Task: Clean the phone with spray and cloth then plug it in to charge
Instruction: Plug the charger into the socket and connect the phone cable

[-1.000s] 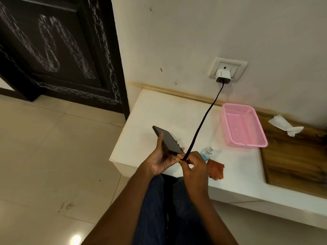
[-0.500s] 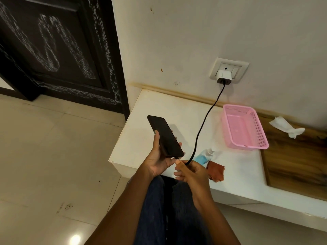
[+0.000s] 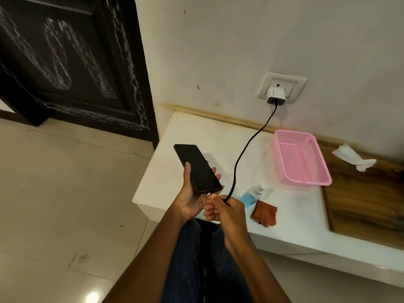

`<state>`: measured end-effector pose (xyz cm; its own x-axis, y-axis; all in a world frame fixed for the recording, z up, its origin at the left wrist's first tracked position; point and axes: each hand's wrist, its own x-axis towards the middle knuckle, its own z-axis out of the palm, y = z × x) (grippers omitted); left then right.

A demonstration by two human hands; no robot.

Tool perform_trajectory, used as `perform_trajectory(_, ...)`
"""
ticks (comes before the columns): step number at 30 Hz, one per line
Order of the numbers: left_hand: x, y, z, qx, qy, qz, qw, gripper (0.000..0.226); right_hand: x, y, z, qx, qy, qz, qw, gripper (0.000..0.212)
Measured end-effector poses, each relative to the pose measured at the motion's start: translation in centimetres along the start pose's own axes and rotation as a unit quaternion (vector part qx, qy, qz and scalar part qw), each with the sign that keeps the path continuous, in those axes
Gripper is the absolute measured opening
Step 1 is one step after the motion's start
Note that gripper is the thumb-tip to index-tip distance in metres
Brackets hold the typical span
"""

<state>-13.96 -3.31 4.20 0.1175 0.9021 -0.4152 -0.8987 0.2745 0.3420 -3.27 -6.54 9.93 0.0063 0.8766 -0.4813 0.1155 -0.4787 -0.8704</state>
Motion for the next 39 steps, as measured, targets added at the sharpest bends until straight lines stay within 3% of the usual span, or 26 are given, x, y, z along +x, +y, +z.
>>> perform_trajectory(4,0.4,0.2,-0.3,-0.006,-0.031,0.013,0.999,0.076,0.3,-1.5,-1.2,-0.044,-0.084,0.06,0.994,0.021)
perform_trajectory(8,2.0,0.1,0.0,-0.033,-0.063,0.03,0.997,0.077,0.8,-4.4,-4.8,-0.17,-0.13,0.01,0.977,0.029)
perform_trajectory(12,4.8,0.7,1.4,-0.042,-0.072,0.047,0.995,0.074,2.2,-9.2,-8.8,-0.201,-0.052,-0.072,0.975,0.038)
perform_trajectory(15,7.0,0.6,2.0,-0.048,-0.081,0.046,0.995,0.077,6.0,-12.4,-10.6,-0.18,0.034,-0.168,0.969,0.029)
perform_trajectory(18,8.6,0.0,2.4,-0.043,-0.1,0.047,0.993,0.084,11.3,-14.8,-11.2,-0.169,0.139,-0.256,0.942,0.016)
perform_trajectory(20,9.5,-0.2,2.5,-0.025,-0.112,0.055,0.992,0.088,15.1,-16.2,-11.0,-0.189,0.187,-0.285,0.921,0.028)
perform_trajectory(26,10.5,-0.2,1.5,-0.017,-0.122,0.06,0.991,0.092,24.1,-17.0,-8.0,-0.261,0.238,-0.262,0.898,0.072)
perform_trajectory(32,10.5,0.2,1.3,-0.021,-0.121,0.057,0.991,0.091,27.1,-16.4,-6.8,-0.231,0.342,-0.264,0.872,0.062)
perform_trajectory(39,10.5,-0.4,1.9,-0.014,-0.132,0.049,0.99,0.089,26.9,-16.8,-7.3,-0.281,0.339,-0.278,0.854,0.061)
